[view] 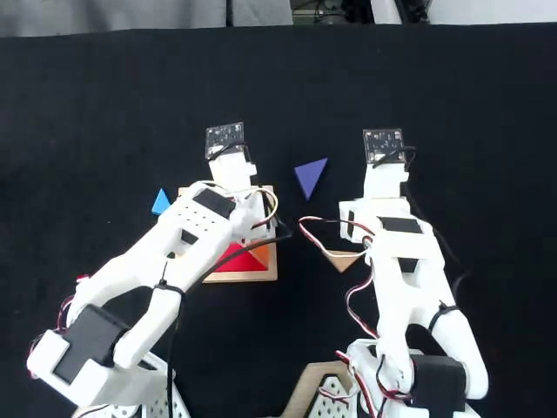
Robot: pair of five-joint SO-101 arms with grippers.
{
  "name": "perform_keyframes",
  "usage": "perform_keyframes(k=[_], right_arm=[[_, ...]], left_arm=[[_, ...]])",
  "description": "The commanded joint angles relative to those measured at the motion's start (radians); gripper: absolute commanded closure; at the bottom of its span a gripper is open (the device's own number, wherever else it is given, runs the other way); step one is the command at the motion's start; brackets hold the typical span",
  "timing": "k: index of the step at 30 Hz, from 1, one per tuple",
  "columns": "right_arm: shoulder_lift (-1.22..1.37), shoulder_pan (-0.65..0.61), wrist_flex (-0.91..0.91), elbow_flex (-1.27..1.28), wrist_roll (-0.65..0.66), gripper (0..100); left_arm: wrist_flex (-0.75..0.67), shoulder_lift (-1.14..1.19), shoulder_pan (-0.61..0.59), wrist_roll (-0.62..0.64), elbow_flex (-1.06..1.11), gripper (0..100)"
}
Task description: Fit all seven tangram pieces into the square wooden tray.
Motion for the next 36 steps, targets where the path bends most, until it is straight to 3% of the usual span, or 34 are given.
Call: perform_keyframes(k=[1, 13, 23, 30, 36], right_arm=[[-0.044, 0.014, -0.012, -0.031, -0.002, 83.2], [-0.044, 0.012, -0.012, -0.031, -0.002, 83.2], [-0.044, 0.012, -0.014, -0.031, -0.002, 83.2], [-0.044, 0.012, -0.014, -0.031, -0.002, 83.2], [-0.039, -0.011, -0.014, -0.03, 0.0, 83.2]], left_arm=[[-0.006, -0.046, 0.012, 0.006, -0.001, 79], [0.009, -0.057, 0.002, 0.002, -0.027, 78], [-0.258, -0.044, -0.004, -0.014, 0.022, 78], [-0.272, -0.04, -0.012, -0.043, 0.061, 78], [-0.315, 0.103, -0.076, -0.043, 0.005, 78]])
